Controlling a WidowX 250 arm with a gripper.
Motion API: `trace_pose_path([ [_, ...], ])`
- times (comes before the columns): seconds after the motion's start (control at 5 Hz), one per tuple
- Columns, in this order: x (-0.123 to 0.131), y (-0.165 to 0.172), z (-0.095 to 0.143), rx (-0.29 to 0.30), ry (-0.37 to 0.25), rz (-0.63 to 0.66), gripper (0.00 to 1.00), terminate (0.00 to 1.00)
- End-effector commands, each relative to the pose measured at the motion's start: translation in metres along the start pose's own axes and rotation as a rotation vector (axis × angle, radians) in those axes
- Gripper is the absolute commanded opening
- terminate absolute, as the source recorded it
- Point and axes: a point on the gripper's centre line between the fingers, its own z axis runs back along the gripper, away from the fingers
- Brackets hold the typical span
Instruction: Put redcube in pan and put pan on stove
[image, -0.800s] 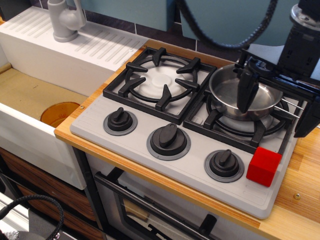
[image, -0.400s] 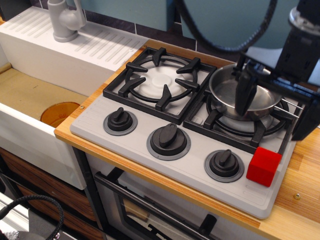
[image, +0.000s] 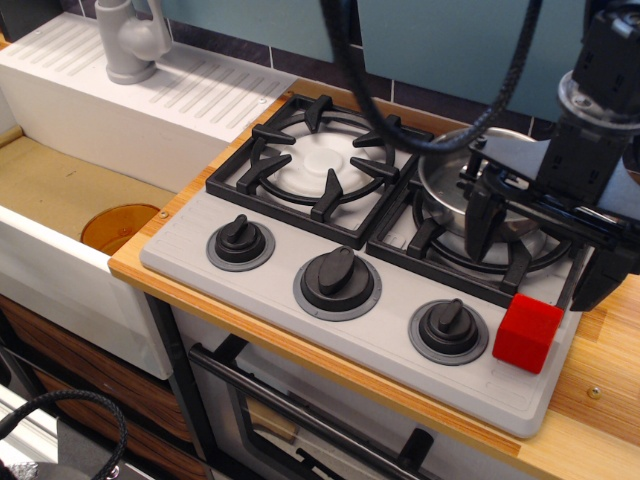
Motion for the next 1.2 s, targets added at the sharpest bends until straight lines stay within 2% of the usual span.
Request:
trace_pose_path([
  [0.0, 0.008, 0.0, -0.008, -0.034, -0.051, 0.0, 1.0, 0.0],
  [1.0, 0.007, -0.008, -0.056, -0.061, -0.125, 0.006, 1.0, 0.0],
])
